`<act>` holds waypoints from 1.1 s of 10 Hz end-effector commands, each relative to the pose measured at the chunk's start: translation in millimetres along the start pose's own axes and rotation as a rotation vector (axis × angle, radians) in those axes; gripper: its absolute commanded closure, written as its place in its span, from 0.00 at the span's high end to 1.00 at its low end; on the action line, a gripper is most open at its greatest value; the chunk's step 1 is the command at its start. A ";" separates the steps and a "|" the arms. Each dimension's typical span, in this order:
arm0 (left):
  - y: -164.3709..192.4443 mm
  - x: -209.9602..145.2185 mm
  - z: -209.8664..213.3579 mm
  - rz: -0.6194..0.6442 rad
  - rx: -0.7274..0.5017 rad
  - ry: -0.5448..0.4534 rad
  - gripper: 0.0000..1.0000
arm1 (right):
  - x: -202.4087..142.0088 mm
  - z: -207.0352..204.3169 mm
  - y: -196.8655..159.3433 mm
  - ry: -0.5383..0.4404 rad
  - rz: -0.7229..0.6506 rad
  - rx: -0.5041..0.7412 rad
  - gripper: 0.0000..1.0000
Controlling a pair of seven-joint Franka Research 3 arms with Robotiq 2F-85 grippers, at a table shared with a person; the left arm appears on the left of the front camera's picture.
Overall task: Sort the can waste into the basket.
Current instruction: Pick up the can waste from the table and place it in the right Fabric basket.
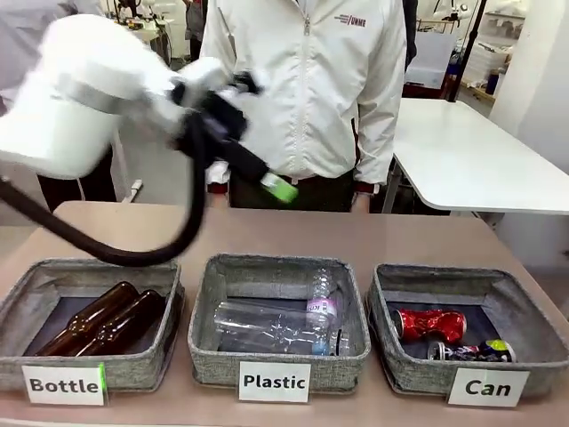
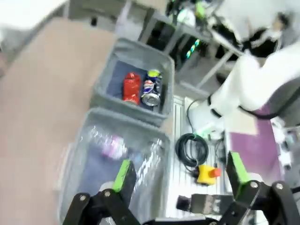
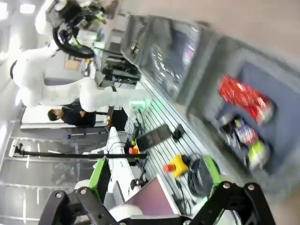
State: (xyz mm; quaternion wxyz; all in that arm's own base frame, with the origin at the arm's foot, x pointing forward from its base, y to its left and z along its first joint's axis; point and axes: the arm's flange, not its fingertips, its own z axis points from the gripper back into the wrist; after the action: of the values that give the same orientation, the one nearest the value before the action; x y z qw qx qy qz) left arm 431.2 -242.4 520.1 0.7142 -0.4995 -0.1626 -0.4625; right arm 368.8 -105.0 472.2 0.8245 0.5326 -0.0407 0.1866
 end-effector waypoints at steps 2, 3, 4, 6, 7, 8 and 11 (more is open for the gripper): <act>18.8 -85.1 136.0 0.352 0.172 -0.306 1.00 | 47.1 -73.2 0.7 -0.004 0.069 0.105 1.00; 33.9 -118.5 174.7 0.487 0.179 -0.394 1.00 | 58.0 -97.8 6.0 -0.039 0.055 0.127 1.00; 46.9 -150.2 201.9 0.595 0.225 -0.488 1.00 | 67.3 -117.5 12.1 -0.121 -0.008 0.175 1.00; 67.2 -184.2 228.3 0.694 0.200 -0.640 1.00 | 80.6 -123.1 16.9 -0.344 -0.135 0.221 1.00; 74.5 -197.5 233.9 0.712 0.160 -0.693 1.00 | 85.0 -119.2 15.0 -0.447 -0.221 0.220 1.00; 63.4 -196.4 240.9 0.669 0.235 -0.534 1.00 | 79.6 -119.5 6.6 -0.184 -0.064 0.209 1.00; 63.4 -196.4 240.9 0.669 0.235 -0.534 1.00 | 79.6 -119.5 6.6 -0.184 -0.064 0.209 1.00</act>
State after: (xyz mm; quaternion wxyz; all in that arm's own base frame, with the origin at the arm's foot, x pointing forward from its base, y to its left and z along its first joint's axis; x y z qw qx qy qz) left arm 438.4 67.7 452.9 0.8061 -0.5476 -0.2221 -0.0319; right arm 421.6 27.7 445.8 0.7631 0.6346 -0.0766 0.0951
